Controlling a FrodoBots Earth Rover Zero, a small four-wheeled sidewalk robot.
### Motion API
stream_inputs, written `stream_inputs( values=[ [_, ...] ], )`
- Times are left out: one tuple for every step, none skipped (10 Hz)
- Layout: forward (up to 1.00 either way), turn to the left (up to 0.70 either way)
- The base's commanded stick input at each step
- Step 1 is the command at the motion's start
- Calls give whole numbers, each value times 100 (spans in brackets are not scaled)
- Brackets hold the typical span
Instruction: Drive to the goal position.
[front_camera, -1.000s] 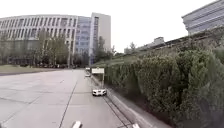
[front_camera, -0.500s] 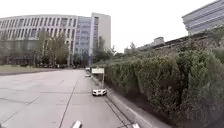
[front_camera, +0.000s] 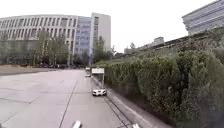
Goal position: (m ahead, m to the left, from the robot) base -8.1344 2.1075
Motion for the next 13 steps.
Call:
stream_inputs(
  values=[
    [2, 0],
    [0, 0],
    [0, 0],
    [3, 0],
    [1, 0],
    [3, 0],
    [4, 0],
    [4, 0],
    [4, 0],
    [2, 0],
    [0, 0],
    [0, 0],
    [4, 0]
  ],
)
